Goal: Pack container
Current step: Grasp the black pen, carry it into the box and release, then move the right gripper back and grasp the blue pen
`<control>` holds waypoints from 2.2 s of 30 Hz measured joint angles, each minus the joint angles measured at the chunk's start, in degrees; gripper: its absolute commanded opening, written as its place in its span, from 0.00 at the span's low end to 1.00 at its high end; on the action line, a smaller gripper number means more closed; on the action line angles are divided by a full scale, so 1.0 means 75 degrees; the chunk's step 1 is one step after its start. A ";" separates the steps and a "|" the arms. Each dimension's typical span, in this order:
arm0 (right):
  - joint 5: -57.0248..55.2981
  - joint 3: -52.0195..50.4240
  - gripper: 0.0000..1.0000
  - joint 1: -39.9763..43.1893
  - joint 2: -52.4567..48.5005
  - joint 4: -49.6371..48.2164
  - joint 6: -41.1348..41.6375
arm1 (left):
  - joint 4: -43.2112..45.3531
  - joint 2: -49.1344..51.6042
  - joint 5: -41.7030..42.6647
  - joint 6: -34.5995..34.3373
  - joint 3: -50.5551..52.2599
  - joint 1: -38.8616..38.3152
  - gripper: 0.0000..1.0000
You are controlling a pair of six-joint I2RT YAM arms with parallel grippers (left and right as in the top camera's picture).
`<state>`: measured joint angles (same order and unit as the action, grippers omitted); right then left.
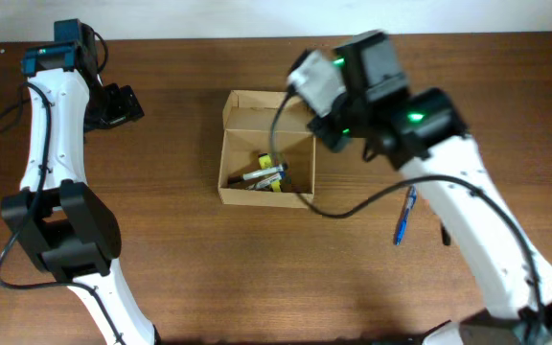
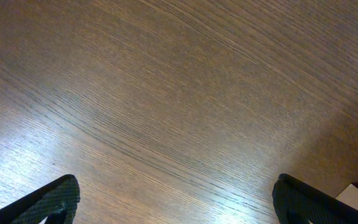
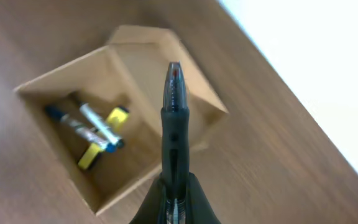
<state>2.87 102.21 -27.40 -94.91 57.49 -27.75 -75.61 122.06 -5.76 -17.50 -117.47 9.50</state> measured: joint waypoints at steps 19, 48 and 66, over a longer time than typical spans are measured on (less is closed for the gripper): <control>0.0437 0.0154 0.04 -0.0807 -0.2841 -0.0137 -0.1594 | 0.0000 0.0000 0.0000 -0.0003 0.0000 0.0000 1.00; 0.0181 0.1378 0.59 -0.0997 -0.4025 0.1524 -0.0717 | 0.0003 0.0000 0.0000 0.0000 0.0000 0.0000 1.00; -0.0790 0.2882 0.50 0.2637 -0.1081 0.1909 0.1906 | 0.0000 0.0000 0.0000 0.0000 0.0000 0.0000 1.00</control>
<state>-3.05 123.83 -7.62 -103.02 71.81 -13.45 -75.61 122.06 -5.76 -17.50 -117.47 9.50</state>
